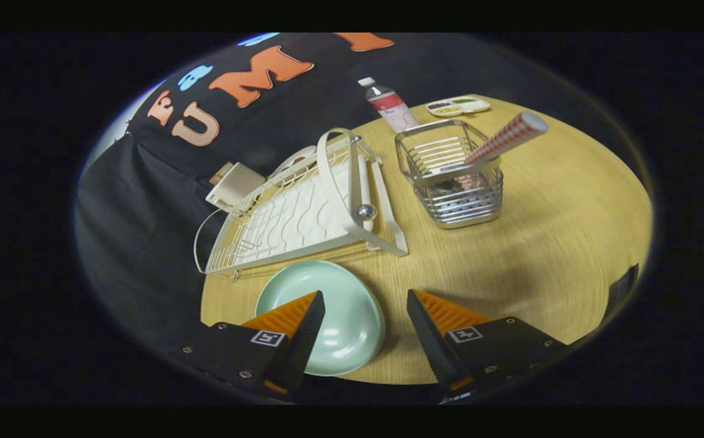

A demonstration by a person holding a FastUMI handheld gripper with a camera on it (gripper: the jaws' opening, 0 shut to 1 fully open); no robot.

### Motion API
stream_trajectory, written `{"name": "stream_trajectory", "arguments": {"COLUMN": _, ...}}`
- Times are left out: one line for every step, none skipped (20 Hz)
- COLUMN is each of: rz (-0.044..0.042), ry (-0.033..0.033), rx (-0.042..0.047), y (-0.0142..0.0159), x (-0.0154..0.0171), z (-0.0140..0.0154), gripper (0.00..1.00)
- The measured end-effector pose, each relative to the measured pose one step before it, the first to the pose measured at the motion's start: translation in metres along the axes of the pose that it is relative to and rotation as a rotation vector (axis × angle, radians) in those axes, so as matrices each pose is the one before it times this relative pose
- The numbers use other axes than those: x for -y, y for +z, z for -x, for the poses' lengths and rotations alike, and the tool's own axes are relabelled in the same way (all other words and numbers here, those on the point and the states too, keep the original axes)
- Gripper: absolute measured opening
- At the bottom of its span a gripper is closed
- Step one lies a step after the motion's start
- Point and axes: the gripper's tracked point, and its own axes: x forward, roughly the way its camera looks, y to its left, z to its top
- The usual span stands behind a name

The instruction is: Take the plate from the dish rack, then take the spoon from the basket and place it into the plate.

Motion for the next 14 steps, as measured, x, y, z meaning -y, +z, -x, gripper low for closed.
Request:
{"name": "stream_trajectory", "arguments": {"rz": 0.01361, "ry": -0.02119, "rx": 0.02749, "y": 0.00822, "x": 0.00526, "z": 0.00316, "gripper": 0.86}}
{"name": "stream_trajectory", "arguments": {"rz": 0.00874, "ry": -0.02412, "rx": 0.01558, "y": 0.00587, "x": 0.00574, "z": 0.0036, "gripper": 0.88}}
{"name": "stream_trajectory", "arguments": {"rz": 0.00574, "ry": -0.02034, "rx": 0.02037, "y": 0.00556, "x": 0.00532, "z": 0.00325, "gripper": 0.9}}
{"name": "stream_trajectory", "arguments": {"rz": 0.00826, "ry": -0.01547, "rx": 0.02656, "y": 0.00899, "x": 0.00397, "z": 0.00323, "gripper": 0.91}}
{"name": "stream_trajectory", "arguments": {"rz": 0.00826, "ry": -0.02045, "rx": 0.02707, "y": 0.00949, "x": 0.0053, "z": 0.00284, "gripper": 0.91}}
{"name": "stream_trajectory", "arguments": {"rz": 0.00908, "ry": -0.01947, "rx": 0.02515, "y": 0.00852, "x": 0.00522, "z": 0.00238, "gripper": 0.91}}
{"name": "stream_trajectory", "arguments": {"rz": 0.01191, "ry": -0.02481, "rx": 0.02679, "y": 0.00822, "x": 0.00653, "z": 0.00315, "gripper": 0.89}}
{"name": "stream_trajectory", "arguments": {"rz": 0.01367, "ry": -0.0256, "rx": 0.03026, "y": 0.00982, "x": 0.00674, "z": 0.00126, "gripper": 0.87}}
{"name": "stream_trajectory", "arguments": {"rz": 0.01465, "ry": -0.02263, "rx": 0.02456, "y": 0.00727, "x": 0.00533, "z": 0.00074, "gripper": 0.82}}
{"name": "stream_trajectory", "arguments": {"rz": 0.01568, "ry": -0.01614, "rx": 0.01587, "y": 0.00439, "x": 0.00442, "z": -0.00092, "gripper": 0.78}}
{"name": "stream_trajectory", "arguments": {"rz": 0.01688, "ry": -0.01768, "rx": 0.01221, "y": 0.0026, "x": 0.00456, "z": 0.00067, "gripper": 0.66}}
{"name": "stream_trajectory", "arguments": {"rz": 0.01648, "ry": -0.02282, "rx": 0.01481, "y": 0.00376, "x": 0.00535, "z": 0.00001, "gripper": 0.59}}
{"name": "stream_trajectory", "arguments": {"rz": 0.01303, "ry": -0.01527, "rx": 0.00576, "y": 0.00074, "x": 0.00427, "z": -0.00119, "gripper": 0.46}}
{"name": "stream_trajectory", "arguments": {"rz": 0.00655, "ry": -0.02325, "rx": 0.00401, "y": 0.00024, "x": 0.00538, "z": -0.0012, "gripper": 0.42}}
